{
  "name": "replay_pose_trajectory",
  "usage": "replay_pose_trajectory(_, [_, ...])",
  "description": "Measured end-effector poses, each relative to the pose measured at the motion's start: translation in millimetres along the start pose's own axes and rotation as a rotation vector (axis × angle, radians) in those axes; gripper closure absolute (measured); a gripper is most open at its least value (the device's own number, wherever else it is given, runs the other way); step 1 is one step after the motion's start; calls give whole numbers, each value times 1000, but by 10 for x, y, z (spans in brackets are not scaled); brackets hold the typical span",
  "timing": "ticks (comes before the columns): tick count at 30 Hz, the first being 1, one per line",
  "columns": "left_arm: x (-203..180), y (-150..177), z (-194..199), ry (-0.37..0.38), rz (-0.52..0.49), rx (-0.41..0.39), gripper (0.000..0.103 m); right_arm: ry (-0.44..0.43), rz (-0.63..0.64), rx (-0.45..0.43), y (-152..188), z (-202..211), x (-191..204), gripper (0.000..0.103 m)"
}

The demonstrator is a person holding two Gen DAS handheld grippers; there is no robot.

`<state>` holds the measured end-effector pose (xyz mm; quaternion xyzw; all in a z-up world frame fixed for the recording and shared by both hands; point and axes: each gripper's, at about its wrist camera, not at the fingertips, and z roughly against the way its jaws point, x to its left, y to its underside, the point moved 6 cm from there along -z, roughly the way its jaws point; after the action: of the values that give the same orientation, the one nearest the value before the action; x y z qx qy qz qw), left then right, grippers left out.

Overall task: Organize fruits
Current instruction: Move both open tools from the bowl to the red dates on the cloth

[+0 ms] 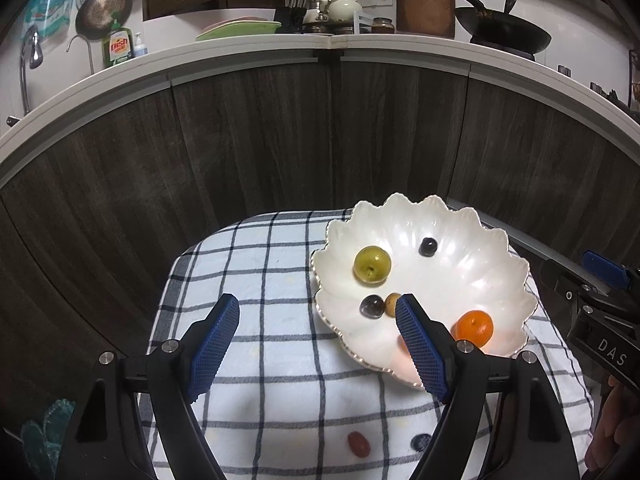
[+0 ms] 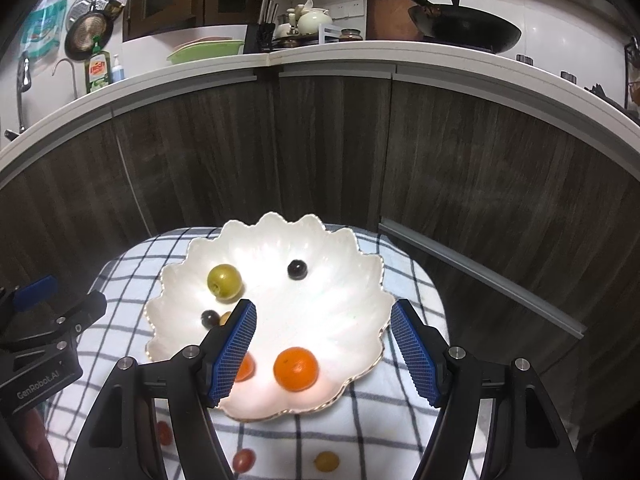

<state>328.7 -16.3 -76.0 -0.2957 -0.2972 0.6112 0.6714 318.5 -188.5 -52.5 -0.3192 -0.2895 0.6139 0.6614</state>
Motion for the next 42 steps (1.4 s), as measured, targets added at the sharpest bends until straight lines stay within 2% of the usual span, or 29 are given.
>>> replay_pose_trajectory(27, [211,633,146,-18,-8,42,23,-41,15,48,542,129,326,32])
replay_pose_trajectory(42, [218,1030,103,8,-2,57,23,-49,32,77,897,123,429,32])
